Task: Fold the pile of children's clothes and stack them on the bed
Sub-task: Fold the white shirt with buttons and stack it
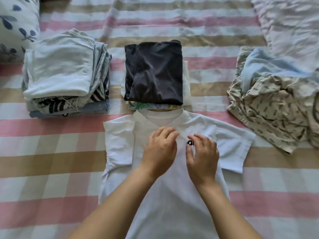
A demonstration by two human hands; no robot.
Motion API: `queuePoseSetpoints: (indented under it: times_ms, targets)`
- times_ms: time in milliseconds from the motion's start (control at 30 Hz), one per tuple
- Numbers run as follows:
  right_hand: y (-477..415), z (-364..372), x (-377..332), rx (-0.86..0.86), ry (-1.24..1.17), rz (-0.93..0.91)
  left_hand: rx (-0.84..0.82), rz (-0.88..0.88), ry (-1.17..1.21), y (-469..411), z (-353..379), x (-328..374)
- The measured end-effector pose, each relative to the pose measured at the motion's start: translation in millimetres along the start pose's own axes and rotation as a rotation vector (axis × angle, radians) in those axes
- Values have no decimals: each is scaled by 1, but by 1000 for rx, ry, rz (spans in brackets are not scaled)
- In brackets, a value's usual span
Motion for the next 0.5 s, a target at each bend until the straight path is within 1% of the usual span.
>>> queuePoseSetpoints:
  times_ms: [67,167,233,300,400,500]
  targets:
    - [-13,-5,52,-5,23,161,-15,18,56,-16,27,26]
    - [-18,-11,137,-22,73,495,-93,1,144,-37,80,57]
    - [-17,-11,173,-65,96,624,-131,-27,185,-49,112,70]
    - [-20,-7,192,-118,103,665,-147,-116,265,-59,138,75]
    - [-28,0,202,-145,80,686,-137,-260,392,-67,162,72]
    - [-38,6,201,-186,74,635,-102,-370,492,-71,172,68]
Point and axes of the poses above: each hand's wrist, its own y-axis away from the middle knuckle, its own z-axis out of the palm, x = y × z, the point moved 8 cm from there along -y, towards the middle knuckle, and after that the axes turned 13 degrees about y, right-handed, at the moved point
